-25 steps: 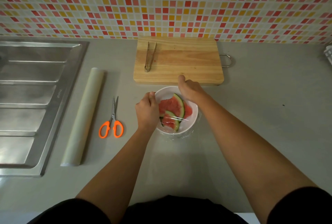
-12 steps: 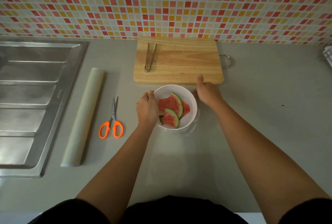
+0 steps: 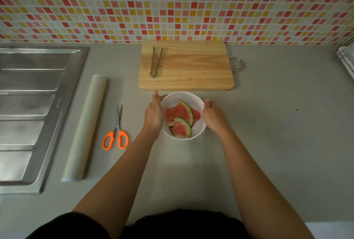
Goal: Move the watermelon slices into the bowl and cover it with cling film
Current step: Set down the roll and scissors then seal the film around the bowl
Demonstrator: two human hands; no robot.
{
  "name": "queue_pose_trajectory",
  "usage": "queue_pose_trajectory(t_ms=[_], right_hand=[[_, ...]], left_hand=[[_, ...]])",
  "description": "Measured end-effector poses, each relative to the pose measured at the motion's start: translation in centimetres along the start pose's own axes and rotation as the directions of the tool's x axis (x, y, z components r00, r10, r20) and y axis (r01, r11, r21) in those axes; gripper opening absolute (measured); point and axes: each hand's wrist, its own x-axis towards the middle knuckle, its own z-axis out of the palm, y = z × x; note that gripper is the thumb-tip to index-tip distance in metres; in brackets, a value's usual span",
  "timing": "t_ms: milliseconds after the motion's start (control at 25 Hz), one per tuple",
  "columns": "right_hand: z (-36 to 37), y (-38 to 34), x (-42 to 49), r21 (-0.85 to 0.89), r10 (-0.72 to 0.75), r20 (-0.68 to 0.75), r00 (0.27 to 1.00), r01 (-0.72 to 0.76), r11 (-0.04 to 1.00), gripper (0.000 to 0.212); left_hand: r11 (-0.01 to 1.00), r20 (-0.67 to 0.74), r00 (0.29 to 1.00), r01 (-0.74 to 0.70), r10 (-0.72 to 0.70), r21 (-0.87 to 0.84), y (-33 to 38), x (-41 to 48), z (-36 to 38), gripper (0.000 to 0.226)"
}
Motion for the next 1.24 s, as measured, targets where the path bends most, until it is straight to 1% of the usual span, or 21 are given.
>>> queue_pose_trajectory(t_ms=[160, 200, 280, 360, 440, 520, 560, 600, 640, 680, 760, 800, 840, 880, 920, 960, 1000, 1040, 1120, 1240], right_hand=[[-1.6, -1.5, 2.3, -0.125, -0.016, 0.145, 0.989, 0.035, 0.992, 0.025], [-1.9, -1.9, 2.9, -0.155, -0.015, 0.176, 0.984, 0.043, 0.987, 0.027], [-1.9, -2.4, 3.8, -0.148, -0.018, 0.209, 0.978, 0.050, 0.988, 0.032], [-1.8, -2.4, 4.3, -0.082, -0.020, 0.215, 0.977, 0.038, 0.996, 0.033], [-1.7, -1.5, 4.5, 0.014, -0.030, 0.215, 0.976, 0.027, 1.000, 0.033], [-1.8, -0.7, 4.5, 0.097, -0.078, 0.183, 0.980, 0.061, 0.993, 0.032], [-1.7, -0.4, 4.6, 0.114, -0.109, 0.157, 0.982, 0.091, 0.989, 0.031], [-1.7, -0.2, 4.8, 0.096, -0.134, 0.124, 0.983, 0.123, 0.988, 0.031], [-1.8, -0.1, 5.0, 0.038, -0.162, 0.082, 0.983, 0.159, 0.986, 0.032], [-1.9, 0.0, 5.2, -0.045, -0.199, 0.030, 0.980, 0.200, 0.979, 0.032], [-2.1, -0.1, 5.3, -0.190, -0.266, -0.112, 0.958, 0.242, 0.952, 0.031], [-2.2, -0.3, 5.1, -0.216, -0.306, -0.191, 0.933, 0.265, 0.940, 0.031], [-2.2, -0.7, 4.7, -0.205, -0.370, -0.242, 0.897, 0.326, 0.923, 0.033], [-2.0, -1.0, 4.1, -0.179, -0.461, -0.243, 0.853, 0.428, 0.886, 0.035], [-1.6, -1.4, 3.5, -0.173, -0.561, -0.191, 0.805, 0.535, 0.827, 0.038], [-1.2, -1.6, 2.9, -0.190, -0.643, -0.108, 0.758, 0.619, 0.762, 0.040], [-0.7, -1.6, 2.5, -0.214, -0.694, -0.023, 0.719, 0.675, 0.706, 0.041], [-0.3, -1.5, 2.3, -0.232, -0.714, 0.043, 0.698, 0.702, 0.673, 0.042], [0.3, -1.1, 2.2, -0.237, -0.713, 0.093, 0.695, 0.711, 0.662, 0.045], [0.6, -1.1, 2.3, -0.237, -0.693, 0.070, 0.717, 0.687, 0.687, 0.048]], left_hand=[[0.984, -0.160, 0.982, 0.076, -0.102, -0.163, -0.5, -1.8, 0.9, 0.058], [0.978, -0.195, 0.974, 0.076, -0.115, -0.196, -0.6, -2.3, 1.3, 0.058], [0.964, -0.242, 0.961, 0.071, -0.134, -0.255, -0.9, -3.4, 1.9, 0.056], [0.952, -0.259, 0.955, 0.063, -0.145, -0.299, -1.3, -4.1, 2.3, 0.050], [0.962, -0.280, 0.953, 0.037, -0.116, -0.271, -1.7, -3.8, 2.0, 0.049], [0.992, -0.314, 0.949, -0.048, 0.009, -0.117, -1.4, -2.5, 1.1, 0.046], [0.994, -0.295, 0.950, -0.106, 0.097, -0.016, -1.0, -1.6, 0.5, 0.044], [0.984, -0.239, 0.955, -0.161, 0.174, 0.072, -0.5, -0.6, 0.1, 0.041], [0.968, -0.157, 0.961, -0.207, 0.228, 0.140, 0.0, 0.4, -0.3, 0.039], [0.955, -0.071, 0.965, -0.235, 0.251, 0.182, 0.3, 1.2, -0.5, 0.039], [0.951, 0.063, 0.972, -0.235, 0.227, 0.200, 0.3, 2.2, -0.5, 0.039], [0.958, 0.099, 0.974, -0.221, 0.206, 0.181, 0.1, 2.3, -0.3, 0.040], [0.967, 0.115, 0.974, -0.209, 0.194, 0.146, -0.2, 2.2, -0.2, 0.041], [0.974, 0.119, 0.974, -0.203, 0.191, 0.103, -0.4, 2.1, -0.1, 0.041], [0.977, 0.121, 0.973, -0.205, 0.196, 0.061, -0.5, 1.9, 0.0, 0.042], [0.977, 0.130, 0.970, -0.211, 0.206, 0.026, -0.6, 1.8, -0.1, 0.042], [0.976, 0.145, 0.966, -0.216, 0.213, 0.000, -0.6, 1.8, -0.2, 0.040], [0.976, 0.162, 0.963, -0.216, 0.216, -0.014, -0.6, 1.8, -0.2, 0.039], [0.977, 0.173, 0.962, -0.211, 0.210, -0.012, -0.8, 1.7, -0.4, 0.036], [0.979, 0.148, 0.968, -0.203, 0.200, 0.006, -1.1, 1.6, -0.3, 0.036]])
